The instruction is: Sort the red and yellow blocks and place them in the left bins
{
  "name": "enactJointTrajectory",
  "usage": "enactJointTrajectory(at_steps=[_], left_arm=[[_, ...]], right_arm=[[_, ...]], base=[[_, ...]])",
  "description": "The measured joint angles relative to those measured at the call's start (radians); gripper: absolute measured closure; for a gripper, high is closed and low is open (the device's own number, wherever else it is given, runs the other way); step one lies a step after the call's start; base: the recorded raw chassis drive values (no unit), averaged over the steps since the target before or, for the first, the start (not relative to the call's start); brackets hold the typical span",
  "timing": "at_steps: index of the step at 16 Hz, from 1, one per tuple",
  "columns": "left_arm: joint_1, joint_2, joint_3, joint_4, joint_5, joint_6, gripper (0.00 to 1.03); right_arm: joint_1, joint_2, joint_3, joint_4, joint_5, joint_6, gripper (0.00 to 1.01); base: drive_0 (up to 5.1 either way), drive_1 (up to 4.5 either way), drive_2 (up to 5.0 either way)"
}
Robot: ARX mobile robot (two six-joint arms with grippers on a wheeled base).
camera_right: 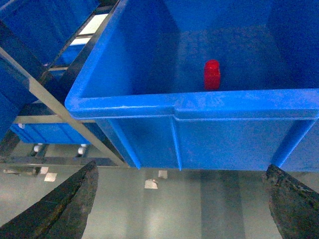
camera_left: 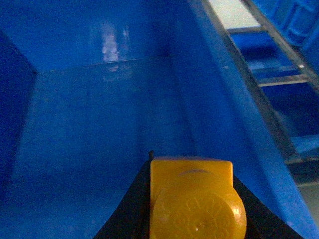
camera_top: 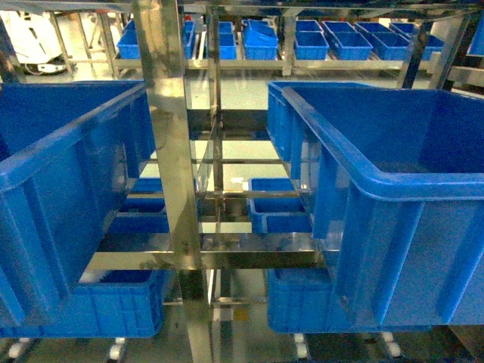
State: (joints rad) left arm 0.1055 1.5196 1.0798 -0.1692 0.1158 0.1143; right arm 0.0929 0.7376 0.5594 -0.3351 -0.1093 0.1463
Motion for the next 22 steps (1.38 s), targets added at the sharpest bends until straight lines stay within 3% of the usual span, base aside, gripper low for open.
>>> enactJointTrajectory(at_steps=[2,4,5,7,10,11,12,15,16,17,18,19,20,21,22], left_arm=[[-0.002,0.150,0.094,-0.040,-0.005,0.080,0.76],[0.009,0.288,0.209,-0.060,-0.004,0.121,0.76],[0.017,0.317,0.238,-0.031,-0.014,0.119,0.76],[0.024,0.294,0.230,0.047,-0.036,0.117,0.61],[0.053,0.121,0.156,0.009,0.016,0.102,0.36],[0.073,0.030,0.092,-0.049,0.066,0.092,0.23],[0.134,-0.147,-0.012,-0.145,0.191,0.086,0.03],[0.224,-0.432,-0.098,-0.233,0.414,0.011,0.05],[0.222,-0.456,-0.097,-0.224,0.437,-0.011,0.05],[0.218,-0.455,-0.097,-0.227,0.443,-0.023,0.05],[0.186,-0.474,-0.191,0.025,0.335,-0.049,0.12],[0.157,-0.544,-0.357,0.243,0.195,-0.082,0.25],[0.123,-0.617,-0.495,0.407,0.124,-0.093,0.37],[0.095,-0.668,-0.571,0.522,0.090,-0.101,0.50],[0.074,-0.704,-0.625,0.566,0.071,-0.106,0.61]], right_arm=[[0.000,0.000,0.000,0.000,0.000,0.000,0.03],[0.000,0.000,0.000,0.000,0.000,0.000,0.03],[0.000,0.000,0.000,0.000,0.000,0.000,0.03],[0.000,0.000,0.000,0.000,0.000,0.000,0.03],[0.000,0.000,0.000,0.000,0.000,0.000,0.03],[0.000,0.000,0.000,0.000,0.000,0.000,0.03],[0.000,0.000,0.000,0.000,0.000,0.000,0.03],[0.000,0.000,0.000,0.000,0.000,0.000,0.03],[0.000,0.000,0.000,0.000,0.000,0.000,0.03],[0.011,-0.009,-0.032,0.112,0.039,-0.012,0.06],[0.030,-0.074,-0.144,0.364,0.149,-0.059,0.16],[0.023,-0.140,-0.260,0.543,0.200,-0.099,0.29],[0.002,-0.160,-0.315,0.648,0.203,-0.118,0.42],[-0.040,-0.187,-0.345,0.669,0.145,-0.125,0.55],[-0.089,-0.214,-0.371,0.669,0.117,-0.132,0.66]], base=[[0.0,0.00,0.0],[0.0,0.00,0.0],[0.0,0.00,0.0],[0.0,0.00,0.0],[0.0,0.00,0.0],[0.0,0.00,0.0],[0.0,0.00,0.0],[0.0,0.00,0.0],[0.0,0.00,0.0],[0.0,0.00,0.0],[0.0,0.00,0.0],[0.0,0.00,0.0],[0.0,0.00,0.0],[0.0,0.00,0.0],[0.0,0.00,0.0]])
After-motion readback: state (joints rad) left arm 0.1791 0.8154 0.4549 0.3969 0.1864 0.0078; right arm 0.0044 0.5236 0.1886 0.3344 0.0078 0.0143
